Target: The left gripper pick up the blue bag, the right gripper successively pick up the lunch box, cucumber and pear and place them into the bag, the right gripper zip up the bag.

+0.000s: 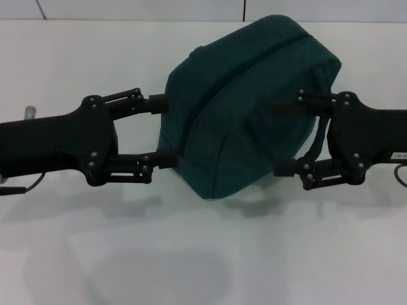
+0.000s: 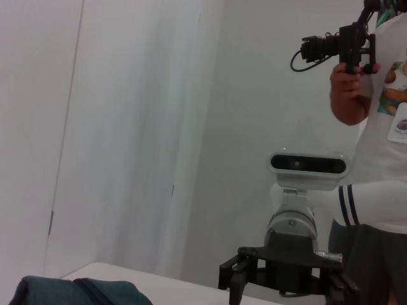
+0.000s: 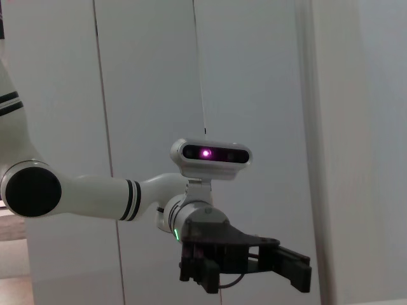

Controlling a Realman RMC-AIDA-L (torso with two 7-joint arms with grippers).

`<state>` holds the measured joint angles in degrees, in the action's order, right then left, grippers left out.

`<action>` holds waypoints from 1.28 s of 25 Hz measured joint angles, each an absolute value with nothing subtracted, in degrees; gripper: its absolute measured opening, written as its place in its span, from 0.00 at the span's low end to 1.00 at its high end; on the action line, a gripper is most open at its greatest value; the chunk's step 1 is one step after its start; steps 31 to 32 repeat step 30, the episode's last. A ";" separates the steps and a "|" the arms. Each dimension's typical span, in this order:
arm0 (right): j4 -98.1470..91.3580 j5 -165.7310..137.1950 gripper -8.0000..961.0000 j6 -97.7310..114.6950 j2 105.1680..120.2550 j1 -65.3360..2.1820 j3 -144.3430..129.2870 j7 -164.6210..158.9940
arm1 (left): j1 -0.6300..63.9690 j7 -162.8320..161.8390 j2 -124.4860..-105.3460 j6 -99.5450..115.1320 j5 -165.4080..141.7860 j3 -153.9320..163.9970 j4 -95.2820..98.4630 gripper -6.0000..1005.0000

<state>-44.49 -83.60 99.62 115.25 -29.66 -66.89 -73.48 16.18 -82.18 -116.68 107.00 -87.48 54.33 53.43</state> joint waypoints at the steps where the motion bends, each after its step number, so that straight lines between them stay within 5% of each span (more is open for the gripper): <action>1: -44.49 -83.60 0.92 99.60 115.25 -29.66 -66.89 -73.49 | 16.15 -82.17 -116.68 107.02 -87.49 54.34 53.42 0.88; 32: -43.76 -83.18 0.92 100.22 115.22 -29.13 -66.88 -73.57 | 15.83 -82.18 -117.55 108.76 -87.27 54.46 53.36 0.88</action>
